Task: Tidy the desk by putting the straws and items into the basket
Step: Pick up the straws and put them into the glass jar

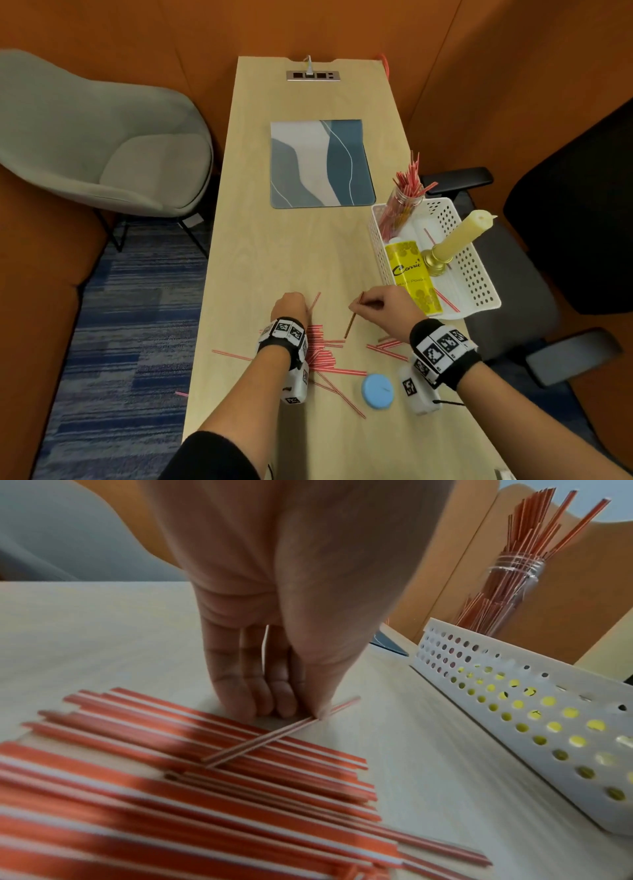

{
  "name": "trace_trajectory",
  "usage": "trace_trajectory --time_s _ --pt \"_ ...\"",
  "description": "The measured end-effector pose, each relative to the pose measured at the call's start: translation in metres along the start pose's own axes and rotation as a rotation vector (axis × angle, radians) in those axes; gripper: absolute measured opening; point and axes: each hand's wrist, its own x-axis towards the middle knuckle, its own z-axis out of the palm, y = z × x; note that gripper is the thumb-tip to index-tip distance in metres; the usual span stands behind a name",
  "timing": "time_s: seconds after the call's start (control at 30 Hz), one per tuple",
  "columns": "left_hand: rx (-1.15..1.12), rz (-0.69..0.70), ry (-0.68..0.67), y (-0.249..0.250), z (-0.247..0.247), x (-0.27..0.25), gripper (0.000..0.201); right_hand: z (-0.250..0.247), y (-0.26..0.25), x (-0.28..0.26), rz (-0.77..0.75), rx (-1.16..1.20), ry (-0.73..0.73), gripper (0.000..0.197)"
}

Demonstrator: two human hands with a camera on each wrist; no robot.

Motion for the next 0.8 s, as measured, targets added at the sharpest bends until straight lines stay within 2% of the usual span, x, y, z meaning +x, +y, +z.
trace_trajectory --time_s 0.13,0.3,0.37,0.43,0.5,0.6,0.67,0.73,0.8 --pt "0.073 -0.002 -0.072 0.01 0.0 0.005 0.027 -0.063 -0.031 0.002 -0.119 -0.087 0.155 0.022" --pt "0.107 -0.007 -0.101 0.021 -0.002 0.01 0.029 -0.166 -0.068 0.009 -0.231 -0.103 0.586 0.028" --pt "0.053 -0.014 -0.083 0.026 -0.01 0.013 0.028 -0.2 -0.074 0.019 -0.266 -0.077 0.745 0.027" --pt "-0.055 0.007 -0.03 0.031 -0.021 0.017 0.023 -0.226 -0.074 0.036 -0.29 -0.077 0.831 0.028" --pt "-0.239 0.074 0.074 0.035 -0.032 0.017 0.017 -0.239 -0.071 0.057 -0.298 -0.106 0.86 0.029" --pt "-0.448 0.206 0.23 0.05 -0.055 0.016 0.035 -0.243 -0.06 0.089 -0.277 -0.158 0.824 0.026" --pt "-0.558 0.289 0.354 0.065 -0.077 0.013 0.043 -0.234 -0.047 0.107 -0.228 -0.197 0.711 0.023" --pt "-0.669 0.375 0.468 0.085 -0.101 0.011 0.036 -0.219 -0.03 0.123 -0.162 -0.208 0.548 0.021" --pt "-0.726 0.47 0.562 0.11 -0.129 0.01 0.028 -0.209 -0.014 0.13 -0.115 -0.167 0.482 0.024"
